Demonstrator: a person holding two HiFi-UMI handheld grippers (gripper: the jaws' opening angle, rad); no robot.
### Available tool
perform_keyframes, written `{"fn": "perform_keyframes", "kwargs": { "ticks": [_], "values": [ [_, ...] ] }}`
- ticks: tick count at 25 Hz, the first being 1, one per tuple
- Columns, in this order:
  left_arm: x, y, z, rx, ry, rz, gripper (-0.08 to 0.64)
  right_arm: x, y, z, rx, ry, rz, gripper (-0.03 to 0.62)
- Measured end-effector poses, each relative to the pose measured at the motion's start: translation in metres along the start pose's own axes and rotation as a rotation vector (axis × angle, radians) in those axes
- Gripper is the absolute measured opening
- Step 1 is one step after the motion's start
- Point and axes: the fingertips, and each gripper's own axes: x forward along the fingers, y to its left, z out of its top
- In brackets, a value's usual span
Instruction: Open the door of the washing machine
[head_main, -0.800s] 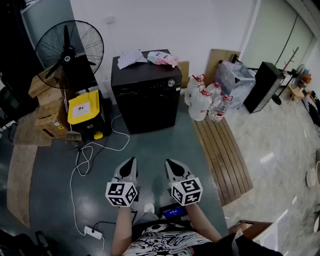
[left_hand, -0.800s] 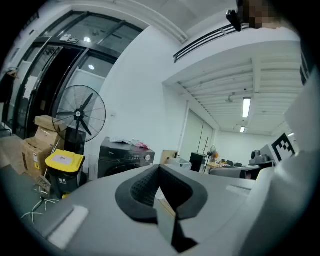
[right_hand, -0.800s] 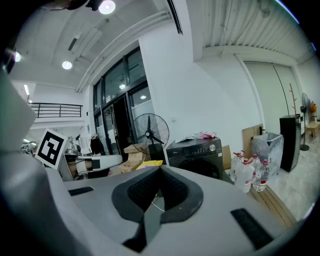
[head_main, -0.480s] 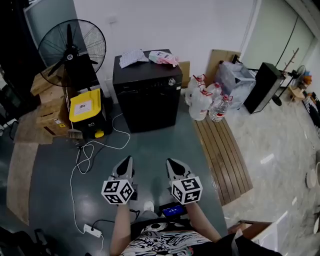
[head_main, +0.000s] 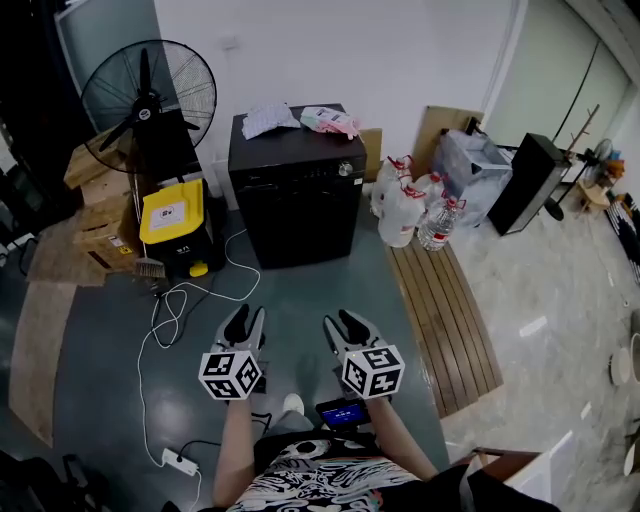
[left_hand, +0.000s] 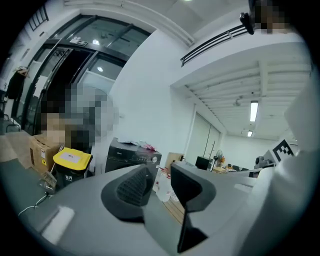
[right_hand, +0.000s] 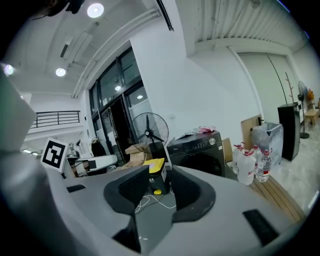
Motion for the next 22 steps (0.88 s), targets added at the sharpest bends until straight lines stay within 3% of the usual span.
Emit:
{"fn": "perform_keyframes", "kwargs": {
  "ticks": [11,16,22],
  "values": [
    [0.093,0.064,-0.012,0.020,0.071,0.029,0.126,0.094,-0.037,0.012,-0.046,0.060,-0.021,0.156],
    [0.179,0.125,-0.014,0.029,0.106,-0.011,0.126,0.188,-0.064,0.016,-0.017,0.105,-0.050,0.143],
    [0.281,0.210,-0.023,0.090,0.208,-0.090,0.127,0.338,-0.084,0.026,-0.016,0.191,-0.098,0.150]
  ]
}}
